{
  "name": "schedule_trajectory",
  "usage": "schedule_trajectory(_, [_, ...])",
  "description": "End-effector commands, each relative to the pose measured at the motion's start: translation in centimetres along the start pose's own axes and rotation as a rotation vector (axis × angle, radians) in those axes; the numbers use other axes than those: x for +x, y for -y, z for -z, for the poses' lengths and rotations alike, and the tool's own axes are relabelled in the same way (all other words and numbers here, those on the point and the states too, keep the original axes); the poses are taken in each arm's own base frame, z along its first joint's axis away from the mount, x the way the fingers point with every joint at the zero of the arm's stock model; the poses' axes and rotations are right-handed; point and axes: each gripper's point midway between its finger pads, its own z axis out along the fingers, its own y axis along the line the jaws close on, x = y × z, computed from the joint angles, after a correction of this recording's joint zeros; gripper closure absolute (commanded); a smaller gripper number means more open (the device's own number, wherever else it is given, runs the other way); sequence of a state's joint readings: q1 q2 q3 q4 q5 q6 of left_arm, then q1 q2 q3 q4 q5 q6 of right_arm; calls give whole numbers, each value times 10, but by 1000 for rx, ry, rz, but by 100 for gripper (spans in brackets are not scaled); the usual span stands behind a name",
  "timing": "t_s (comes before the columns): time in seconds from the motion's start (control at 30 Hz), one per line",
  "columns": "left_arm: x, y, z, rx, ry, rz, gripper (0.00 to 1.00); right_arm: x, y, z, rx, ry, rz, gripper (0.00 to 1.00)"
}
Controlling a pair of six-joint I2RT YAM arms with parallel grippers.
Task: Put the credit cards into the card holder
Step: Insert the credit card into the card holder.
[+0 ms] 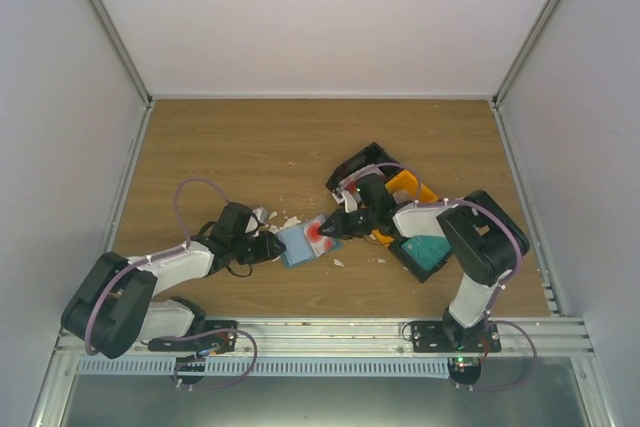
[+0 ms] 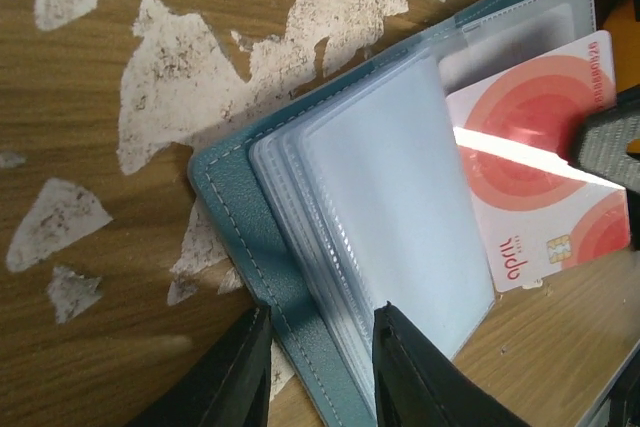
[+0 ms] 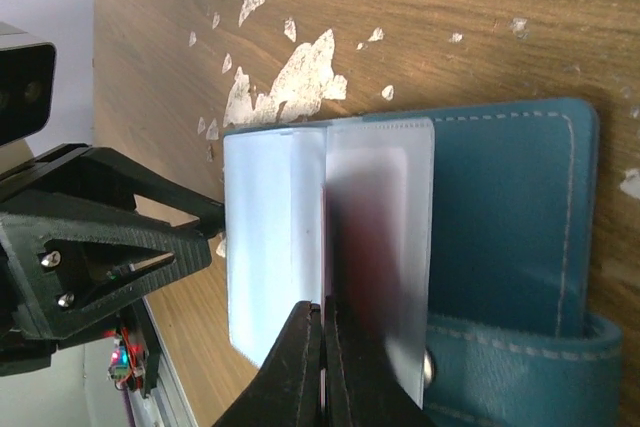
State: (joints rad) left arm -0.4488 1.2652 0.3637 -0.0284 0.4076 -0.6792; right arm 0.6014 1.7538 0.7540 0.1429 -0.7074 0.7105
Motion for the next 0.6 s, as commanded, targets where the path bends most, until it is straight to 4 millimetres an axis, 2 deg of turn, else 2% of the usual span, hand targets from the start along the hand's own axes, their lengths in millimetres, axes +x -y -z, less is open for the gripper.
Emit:
schedule_trajectory(0.0, [-7,3,-2,20,28,-38,68,-5,-5,-13,-49,-1,13,100])
schedule_trajectory(0.33, [6,-5,-14,23,-34,13,71,3,-9,-31,-95,-31,-36,100])
schedule_trajectory(0.57, [15,-11,-13,14,-49,39,79,5,-8,-30,-86,0,-96,99])
